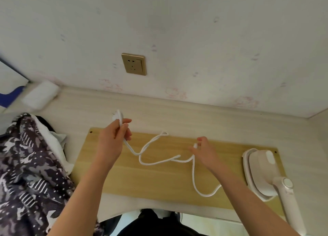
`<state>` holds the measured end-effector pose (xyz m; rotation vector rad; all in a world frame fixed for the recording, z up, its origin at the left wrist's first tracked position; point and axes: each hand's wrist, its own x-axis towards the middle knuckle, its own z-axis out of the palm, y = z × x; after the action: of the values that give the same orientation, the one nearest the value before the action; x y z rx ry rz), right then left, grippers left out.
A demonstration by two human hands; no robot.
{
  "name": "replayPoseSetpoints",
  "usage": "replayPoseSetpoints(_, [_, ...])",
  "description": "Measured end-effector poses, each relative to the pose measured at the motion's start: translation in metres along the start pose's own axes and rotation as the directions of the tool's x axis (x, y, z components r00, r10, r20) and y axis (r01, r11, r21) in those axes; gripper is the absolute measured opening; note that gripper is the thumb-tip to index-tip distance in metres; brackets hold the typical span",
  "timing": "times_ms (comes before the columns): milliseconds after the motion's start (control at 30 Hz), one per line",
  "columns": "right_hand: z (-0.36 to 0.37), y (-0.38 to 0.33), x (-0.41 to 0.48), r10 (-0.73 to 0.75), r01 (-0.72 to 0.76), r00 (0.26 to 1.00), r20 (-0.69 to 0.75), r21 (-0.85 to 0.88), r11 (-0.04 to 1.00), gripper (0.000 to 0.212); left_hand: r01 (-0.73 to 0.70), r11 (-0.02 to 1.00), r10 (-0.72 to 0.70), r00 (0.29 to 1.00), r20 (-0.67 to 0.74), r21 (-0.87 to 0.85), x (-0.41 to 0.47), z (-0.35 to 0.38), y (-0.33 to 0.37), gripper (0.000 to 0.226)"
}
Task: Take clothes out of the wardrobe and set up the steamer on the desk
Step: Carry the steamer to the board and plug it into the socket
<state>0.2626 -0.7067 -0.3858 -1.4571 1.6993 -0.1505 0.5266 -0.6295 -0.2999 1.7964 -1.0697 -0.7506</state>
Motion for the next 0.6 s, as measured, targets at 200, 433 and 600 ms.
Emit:
replayPoseSetpoints(200, [0.010, -0.088, -0.013, -0.288, 0.289, 0.957, -0.021, 0.024, 0.957, 0.028, -0.092, 0.993, 0.081, 0.987, 0.142, 0.071, 0.008, -0.006, -0.005, 0.023])
replayPoseSetpoints(433, [0.046, -0.171, -0.009, -0.147, -0.286, 0.889, 0.434, 0.776, 0.562, 0.036, -0.229, 0.964, 0.182, 0.939, 0.290, 0.134, 0.016, -0.023, 0.000, 0.016])
replayPoseSetpoints(600, [0.060, -0.180, 0.001, -0.195, -0.499, 0.803, 0.562, 0.815, 0.295, 0.041, -0.295, 0.944, 0.221, 0.897, 0.384, 0.145, 0.022, -0.034, 0.000, 0.019])
